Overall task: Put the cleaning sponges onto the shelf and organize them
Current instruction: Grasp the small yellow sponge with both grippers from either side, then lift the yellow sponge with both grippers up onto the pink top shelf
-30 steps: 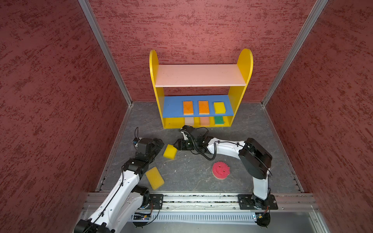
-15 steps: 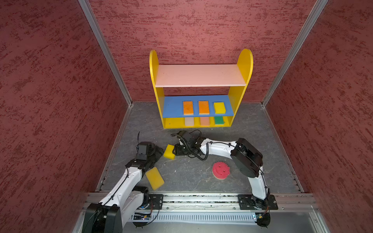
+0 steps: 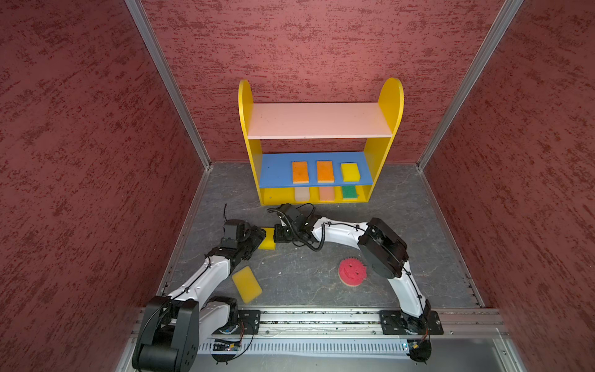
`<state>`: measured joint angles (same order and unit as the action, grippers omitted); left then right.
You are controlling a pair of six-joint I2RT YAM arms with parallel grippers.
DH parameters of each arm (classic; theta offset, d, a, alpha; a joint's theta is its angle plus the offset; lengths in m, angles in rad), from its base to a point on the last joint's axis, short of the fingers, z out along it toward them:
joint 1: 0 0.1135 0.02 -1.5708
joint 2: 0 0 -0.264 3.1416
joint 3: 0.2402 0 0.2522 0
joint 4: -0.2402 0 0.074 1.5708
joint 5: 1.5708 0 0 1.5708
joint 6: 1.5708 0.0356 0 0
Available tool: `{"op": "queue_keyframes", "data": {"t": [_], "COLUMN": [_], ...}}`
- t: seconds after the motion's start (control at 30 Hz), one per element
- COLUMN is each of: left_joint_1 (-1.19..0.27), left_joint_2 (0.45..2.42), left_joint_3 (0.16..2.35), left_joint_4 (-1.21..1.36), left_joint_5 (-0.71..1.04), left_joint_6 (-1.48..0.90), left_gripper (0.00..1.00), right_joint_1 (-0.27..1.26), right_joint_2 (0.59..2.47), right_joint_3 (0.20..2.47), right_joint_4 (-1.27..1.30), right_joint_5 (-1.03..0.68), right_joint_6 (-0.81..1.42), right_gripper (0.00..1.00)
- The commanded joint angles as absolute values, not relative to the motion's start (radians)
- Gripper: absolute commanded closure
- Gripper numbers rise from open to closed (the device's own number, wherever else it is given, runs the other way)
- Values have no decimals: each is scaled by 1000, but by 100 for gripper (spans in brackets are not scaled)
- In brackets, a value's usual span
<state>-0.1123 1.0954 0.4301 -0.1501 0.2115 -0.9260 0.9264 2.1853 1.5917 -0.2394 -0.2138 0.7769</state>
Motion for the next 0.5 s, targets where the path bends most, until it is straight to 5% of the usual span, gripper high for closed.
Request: {"op": "queue_keyframes", "data": {"t": [0.0, 0.47], "left_joint_1": [-116, -123], "left_joint_2": [1057, 909], "left_joint_3": [512, 929], "left_joint_4": [-159, -272], "left_joint_5": [241, 114], "left_joint_6": [-906, -759], "left_gripper": [18, 13], "right_joint_1": [906, 830], "right_joint_2": [2113, 2021], "right_joint_3": [1664, 2208], "right_joint_4": [-278, -610], "right_joint_5": [-191, 60], "right_joint_6": [716, 363], "right_gripper": [100, 100]}}
